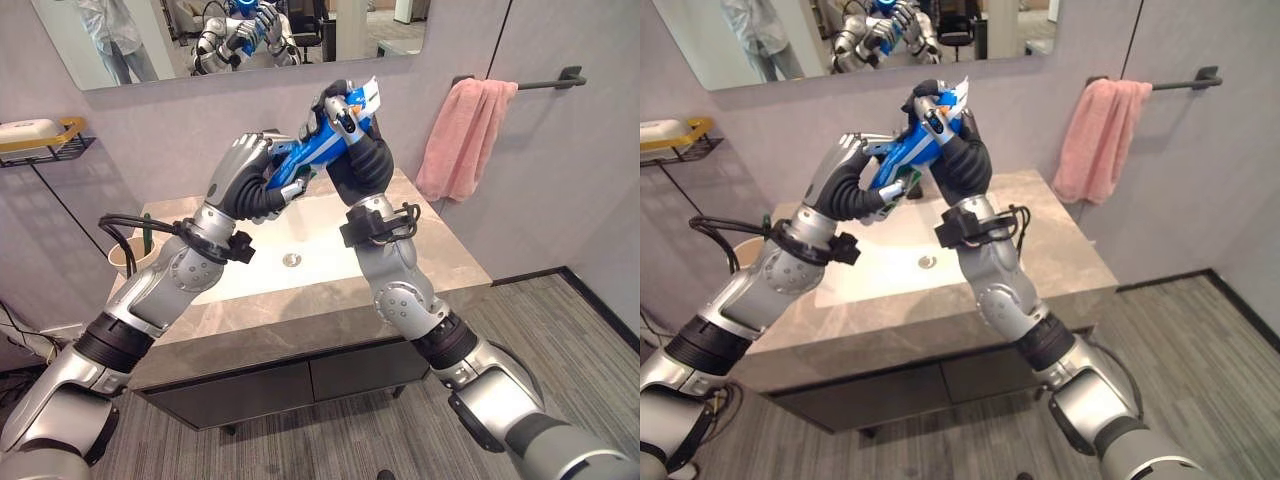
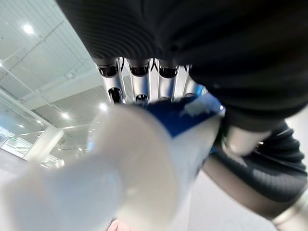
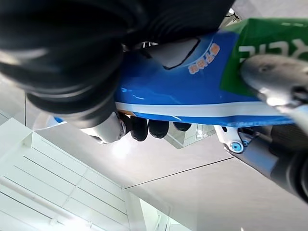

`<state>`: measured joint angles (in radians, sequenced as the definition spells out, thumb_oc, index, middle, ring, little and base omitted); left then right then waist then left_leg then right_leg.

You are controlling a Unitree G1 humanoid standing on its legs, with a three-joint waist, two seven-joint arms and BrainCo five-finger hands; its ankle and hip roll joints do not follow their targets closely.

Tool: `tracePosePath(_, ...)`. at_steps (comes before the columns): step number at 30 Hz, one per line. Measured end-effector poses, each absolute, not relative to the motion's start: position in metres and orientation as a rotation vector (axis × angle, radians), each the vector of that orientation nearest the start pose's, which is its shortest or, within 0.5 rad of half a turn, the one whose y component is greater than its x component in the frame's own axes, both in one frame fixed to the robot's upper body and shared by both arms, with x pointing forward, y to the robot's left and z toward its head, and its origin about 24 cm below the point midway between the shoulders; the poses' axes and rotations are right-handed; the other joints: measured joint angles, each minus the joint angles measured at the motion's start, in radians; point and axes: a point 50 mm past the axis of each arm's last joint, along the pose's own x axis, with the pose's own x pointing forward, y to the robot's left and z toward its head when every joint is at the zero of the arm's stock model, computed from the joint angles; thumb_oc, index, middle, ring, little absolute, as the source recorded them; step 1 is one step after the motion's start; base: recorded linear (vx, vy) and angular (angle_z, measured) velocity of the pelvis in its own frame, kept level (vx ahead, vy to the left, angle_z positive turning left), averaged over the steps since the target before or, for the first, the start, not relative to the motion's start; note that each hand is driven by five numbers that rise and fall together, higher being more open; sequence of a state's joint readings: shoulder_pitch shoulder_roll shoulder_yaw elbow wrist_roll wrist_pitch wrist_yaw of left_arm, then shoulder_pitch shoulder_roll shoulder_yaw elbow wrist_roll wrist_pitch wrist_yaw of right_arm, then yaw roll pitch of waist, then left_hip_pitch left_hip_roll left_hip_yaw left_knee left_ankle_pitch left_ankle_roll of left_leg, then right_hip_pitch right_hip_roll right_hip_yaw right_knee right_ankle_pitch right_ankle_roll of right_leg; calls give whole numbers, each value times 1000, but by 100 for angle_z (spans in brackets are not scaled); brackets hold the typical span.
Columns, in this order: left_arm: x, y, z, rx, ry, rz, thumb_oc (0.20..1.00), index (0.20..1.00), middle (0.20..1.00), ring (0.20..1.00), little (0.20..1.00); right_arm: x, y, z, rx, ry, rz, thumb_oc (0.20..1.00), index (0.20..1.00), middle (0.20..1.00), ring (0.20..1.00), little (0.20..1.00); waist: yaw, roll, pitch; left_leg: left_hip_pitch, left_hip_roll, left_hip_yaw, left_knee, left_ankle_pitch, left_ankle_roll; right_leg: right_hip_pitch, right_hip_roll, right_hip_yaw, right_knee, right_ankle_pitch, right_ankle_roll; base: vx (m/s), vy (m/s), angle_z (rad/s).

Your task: Put brush and paste in cup on sink, flatten towel.

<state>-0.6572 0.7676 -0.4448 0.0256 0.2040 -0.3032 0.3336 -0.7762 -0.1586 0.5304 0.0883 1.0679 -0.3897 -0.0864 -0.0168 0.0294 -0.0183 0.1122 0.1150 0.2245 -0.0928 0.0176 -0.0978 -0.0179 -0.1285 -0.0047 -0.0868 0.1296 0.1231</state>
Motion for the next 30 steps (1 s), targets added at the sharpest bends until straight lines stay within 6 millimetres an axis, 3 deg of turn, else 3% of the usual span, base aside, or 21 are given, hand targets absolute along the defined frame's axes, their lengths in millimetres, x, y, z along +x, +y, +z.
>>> tracePosePath(4, 302, 149, 215, 846, -902, -143, 1000, 1000, 1000, 1000, 1000, 308, -31, 225, 819, -501, 631, 200, 200, 200, 200, 200, 1, 0, 0, -4, 0, -4, 0, 0, 0, -1, -1, -3, 0, 0, 0, -4, 4, 2)
tracePosePath(8, 290, 171, 197, 800, -830, -52, 1000, 1000, 1000, 1000, 1000, 311, -40, 223, 825, -507, 555, 200, 200, 200, 200, 200, 13, 1, 0, -18, 0, -24, 0, 1, -1, -1, -4, -19, -4, -3, 0, -14, 10, 15)
tracePosePath(10, 276, 184, 190, 746, -813, 22, 1000, 1000, 1000, 1000, 1000, 314, -54, 224, 827, -548, 478, 200, 200, 200, 200, 200, 32, 4, 2, -29, -3, -52, 0, 4, -1, 1, -9, -44, -8, -9, 1, 19, 5, 39)
tracePosePath(11, 262, 203, 182, 707, -773, 112, 1000, 1000, 1000, 1000, 1000, 316, -62, 226, 838, -565, 435, 200, 200, 200, 200, 200, 57, 8, 5, -44, -4, -76, 0, 8, 1, 3, -12, -69, -8, -15, 2, 28, 1, 50)
tracePosePath(15, 245, 224, 156, 620, -643, 187, 1000, 1000, 1000, 1000, 1000, 319, -73, 229, 821, -594, 398, 200, 200, 200, 200, 200, 112, 14, 11, -53, -4, -109, 0, 10, 1, 15, -15, -102, -8, -24, 2, 9, -1, 29)
tracePosePath(17, 232, 230, 139, 528, -574, 231, 1000, 1000, 1000, 1000, 1000, 318, -75, 231, 811, -614, 385, 200, 200, 200, 200, 200, 120, 18, 18, -63, -8, -130, 0, 11, 3, 19, -20, -121, -8, -29, 6, 8, -10, 27)
tracePosePath(20, 212, 226, 82, 344, -323, 250, 1000, 1000, 1000, 1000, 1000, 322, -85, 230, 775, -618, 329, 200, 200, 200, 200, 200, 146, 17, 36, -78, -16, -163, 0, 15, 5, 23, -30, -151, -8, -35, 9, 4, -21, 30)
tracePosePath(22, 211, 224, 62, 340, -231, 197, 1000, 1000, 1000, 1000, 1000, 324, -92, 232, 743, -633, 301, 200, 200, 200, 200, 200, 168, 6, 50, -95, -17, -189, 0, 24, 3, 23, -30, -179, -8, -37, 8, 20, -33, 41)
tracePosePath(25, 202, 218, 32, 376, -77, 70, 1000, 1000, 1000, 1000, 1000, 328, -99, 237, 712, -651, 267, 200, 200, 200, 200, 200, 186, 9, 73, -97, -20, -224, 0, 30, 3, 45, -29, -218, -8, -44, 9, 20, -31, 39)
tracePosePath(26, 194, 218, 6, 403, 58, 12, 1000, 1000, 1000, 1000, 1000, 334, -100, 241, 700, -650, 245, 200, 200, 200, 200, 200, 192, 8, 75, -97, -22, -241, 0, 30, 3, 55, -31, -234, -8, -50, 9, 12, -18, 32)
tracePosePath(28, 186, 220, -16, 455, 156, -34, 1000, 1000, 1000, 1000, 1000, 337, -98, 246, 693, -654, 241, 200, 200, 200, 200, 200, 212, 6, 78, -100, -21, -246, 0, 30, 2, 55, -28, -241, -8, -52, 7, 16, -11, 19)
tracePosePath(30, 170, 228, -51, 575, 344, -99, 1000, 1000, 1000, 1000, 1000, 342, -94, 253, 683, -658, 246, 200, 200, 200, 200, 200, 224, 1, 80, -115, -23, -272, 0, 32, 0, 59, -28, -264, -8, -59, 9, 7, -11, 29)
